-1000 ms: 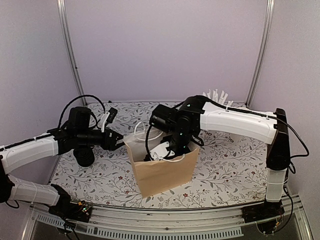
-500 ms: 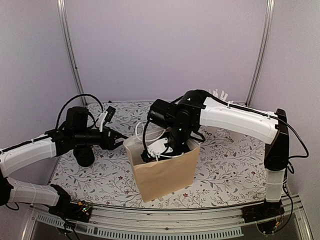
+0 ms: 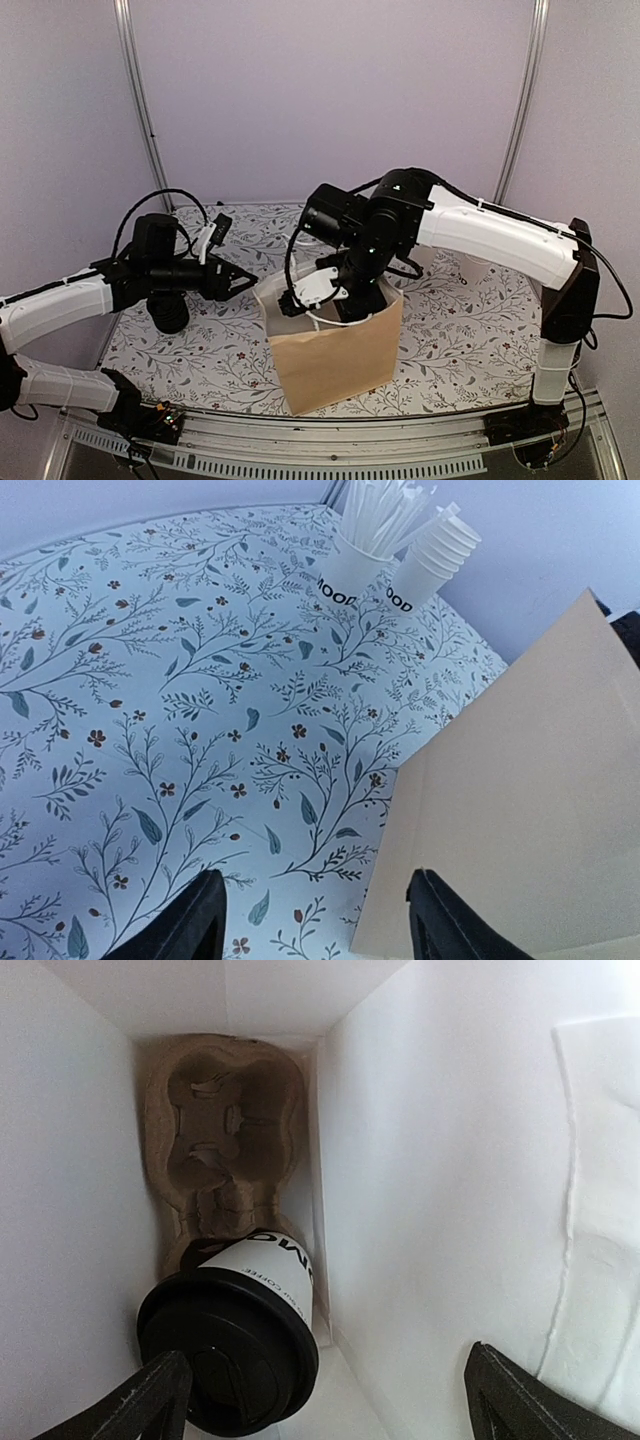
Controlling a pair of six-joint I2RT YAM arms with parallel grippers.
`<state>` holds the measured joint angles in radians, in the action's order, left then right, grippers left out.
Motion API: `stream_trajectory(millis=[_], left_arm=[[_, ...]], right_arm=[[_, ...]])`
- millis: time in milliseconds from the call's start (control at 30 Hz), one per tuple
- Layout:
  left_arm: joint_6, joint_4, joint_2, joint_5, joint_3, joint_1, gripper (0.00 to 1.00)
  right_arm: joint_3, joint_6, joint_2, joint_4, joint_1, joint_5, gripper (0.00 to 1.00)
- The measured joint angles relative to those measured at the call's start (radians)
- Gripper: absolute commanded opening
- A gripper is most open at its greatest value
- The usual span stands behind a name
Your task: Pack the takeout coffee
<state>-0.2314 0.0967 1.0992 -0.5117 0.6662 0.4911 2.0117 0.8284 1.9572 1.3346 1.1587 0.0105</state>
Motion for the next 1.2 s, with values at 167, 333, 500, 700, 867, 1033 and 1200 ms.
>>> stream_trajectory(millis=[167, 333, 500, 700, 867, 1033, 1200], left_arm=[[0.000, 0.092, -0.061, 0.008, 0.057, 0.011, 0.64], [-0.002, 0.181, -0.186, 0.025, 0.206, 0.041, 0.64], [-0.017, 0.234, -0.236, 0.036, 0.287, 0.125, 0.64], [-0.031, 0.322, -0.166, 0.098, 0.350, 0.302, 0.64], [-0.007, 0.428, -0.007, 0.210, 0.484, 0.435, 0.63], [0.020, 0.503, 0.076, 0.323, 0.556, 0.465, 0.58], [0.045, 0.549, 0.097, 0.370, 0.585, 0.466, 0.51]], right_arm=[[0.040, -0.003, -0.026, 0.001, 0.006, -0.001, 0.99], [0.066, -0.002, -0.082, -0.002, 0.019, -0.001, 0.99], [0.080, -0.002, -0.126, -0.008, 0.026, -0.009, 0.99], [0.097, 0.011, -0.167, -0.019, 0.026, -0.026, 0.99], [0.098, 0.040, -0.227, -0.028, 0.026, -0.034, 0.99], [0.098, 0.055, -0.318, -0.042, 0.026, -0.045, 0.99], [0.100, 0.055, -0.404, -0.046, -0.007, -0.045, 0.99]])
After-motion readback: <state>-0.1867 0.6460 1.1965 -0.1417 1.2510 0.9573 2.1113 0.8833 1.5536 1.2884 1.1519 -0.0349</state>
